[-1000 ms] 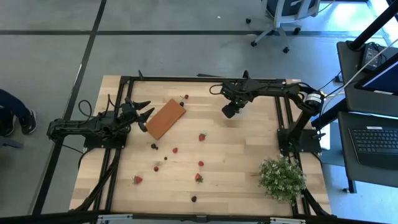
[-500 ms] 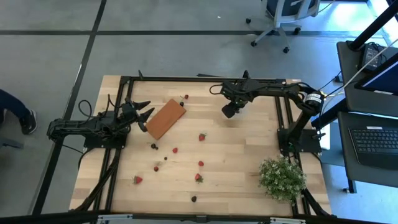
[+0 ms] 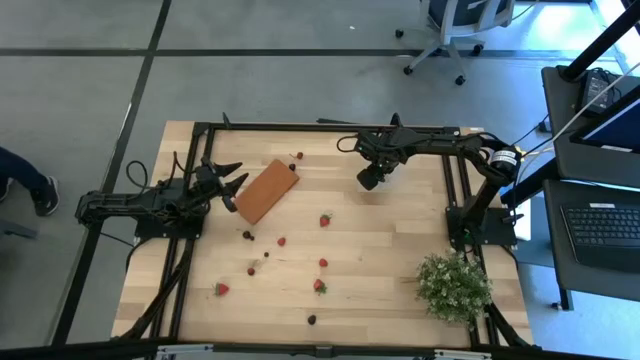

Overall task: Pick and placing Produce into tupperware
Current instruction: Put the top blackberry into the transparent container, then put the top red strawberry into the transparent container

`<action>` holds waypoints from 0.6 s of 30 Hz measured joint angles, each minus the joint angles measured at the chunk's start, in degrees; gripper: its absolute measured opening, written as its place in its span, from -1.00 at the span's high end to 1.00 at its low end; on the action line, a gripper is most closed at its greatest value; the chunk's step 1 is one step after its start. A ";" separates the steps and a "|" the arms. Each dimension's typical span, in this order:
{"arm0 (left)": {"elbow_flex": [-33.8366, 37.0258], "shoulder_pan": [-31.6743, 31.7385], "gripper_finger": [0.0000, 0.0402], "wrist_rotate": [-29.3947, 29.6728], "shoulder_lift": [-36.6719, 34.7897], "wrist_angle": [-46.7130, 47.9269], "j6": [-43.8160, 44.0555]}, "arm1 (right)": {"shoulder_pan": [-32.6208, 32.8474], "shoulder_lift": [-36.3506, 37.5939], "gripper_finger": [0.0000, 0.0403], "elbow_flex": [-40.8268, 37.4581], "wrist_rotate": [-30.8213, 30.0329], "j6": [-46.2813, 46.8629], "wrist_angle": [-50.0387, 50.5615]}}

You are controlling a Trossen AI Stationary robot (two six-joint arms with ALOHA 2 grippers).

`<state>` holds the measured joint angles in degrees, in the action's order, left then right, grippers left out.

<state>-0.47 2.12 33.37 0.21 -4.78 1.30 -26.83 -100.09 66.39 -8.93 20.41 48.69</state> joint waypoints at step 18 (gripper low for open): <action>0.00 -0.01 0.08 -0.01 0.00 0.00 -0.04 | 0.00 0.47 -0.10 1.50 0.02 -1.14 3.53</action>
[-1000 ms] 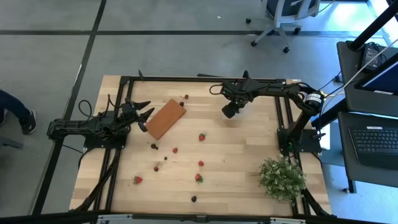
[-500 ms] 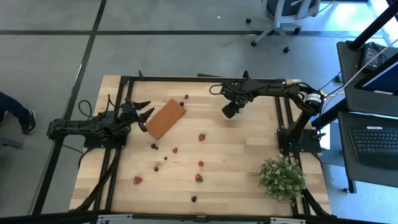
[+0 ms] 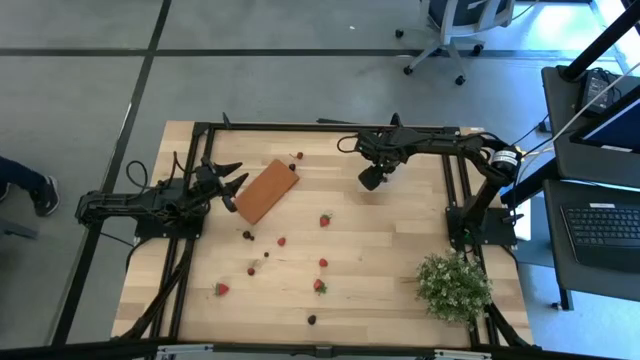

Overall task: Pick and placing Produce into tupperware
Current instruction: Put the top red strawberry into the transparent container

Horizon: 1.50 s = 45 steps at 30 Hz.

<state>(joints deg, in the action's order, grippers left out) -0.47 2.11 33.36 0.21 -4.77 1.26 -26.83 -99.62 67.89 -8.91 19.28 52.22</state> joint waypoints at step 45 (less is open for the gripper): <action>0.00 0.00 0.08 0.00 0.00 0.00 0.04 | 27.80 1.23 -0.13 -13.85 4.20 -55.42 -51.41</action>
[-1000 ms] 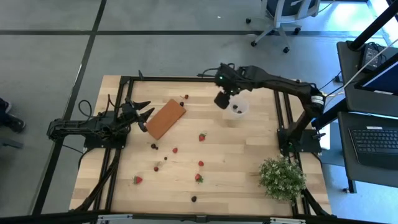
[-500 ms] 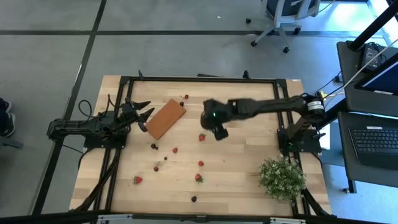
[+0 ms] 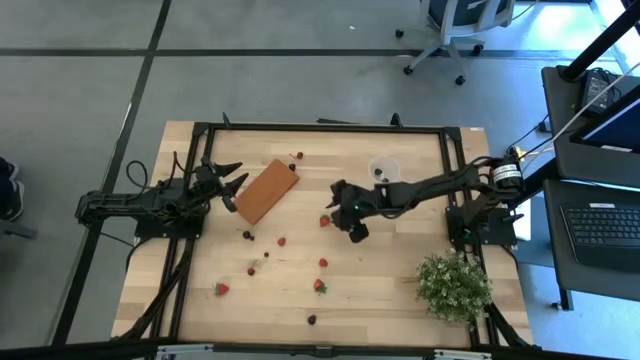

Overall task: Pick and placing Produce into tupperware
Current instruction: Put the top red strawberry into the transparent container

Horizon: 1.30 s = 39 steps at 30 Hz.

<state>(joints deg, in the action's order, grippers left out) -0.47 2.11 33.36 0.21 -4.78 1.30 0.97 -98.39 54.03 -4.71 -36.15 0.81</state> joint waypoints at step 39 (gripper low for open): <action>0.00 0.00 0.08 0.00 0.00 0.02 0.00 | -1.95 -7.10 0.46 -1.44 -1.22 -0.10 -5.72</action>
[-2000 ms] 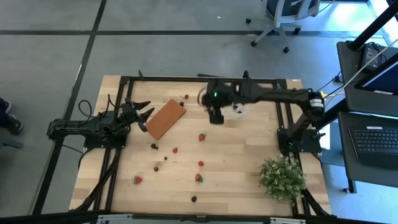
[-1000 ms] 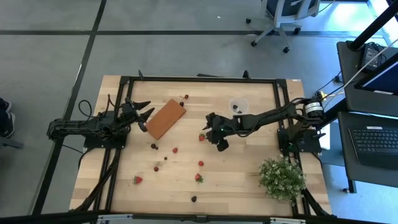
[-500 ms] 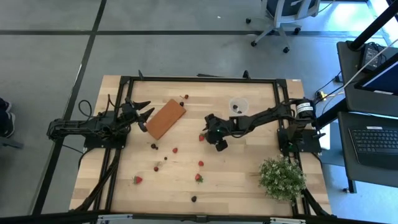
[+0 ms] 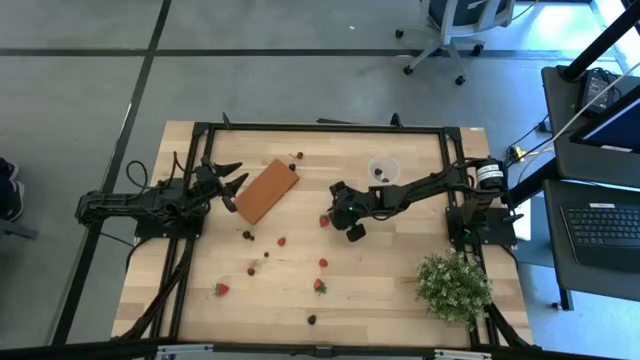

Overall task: Pick and placing Produce into tupperware
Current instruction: Put the top red strawberry into the transparent container

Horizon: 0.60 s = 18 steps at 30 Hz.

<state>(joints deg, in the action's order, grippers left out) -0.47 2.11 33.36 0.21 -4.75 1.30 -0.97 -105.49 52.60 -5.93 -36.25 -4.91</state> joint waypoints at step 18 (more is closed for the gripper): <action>0.00 0.02 0.08 0.02 0.00 0.00 0.00 | 1.45 -3.21 0.79 0.11 -0.48 -0.02 -0.49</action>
<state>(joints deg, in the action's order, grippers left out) -0.47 2.12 33.38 0.21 -4.76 1.30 0.48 -108.70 52.71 -6.41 -36.27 -5.39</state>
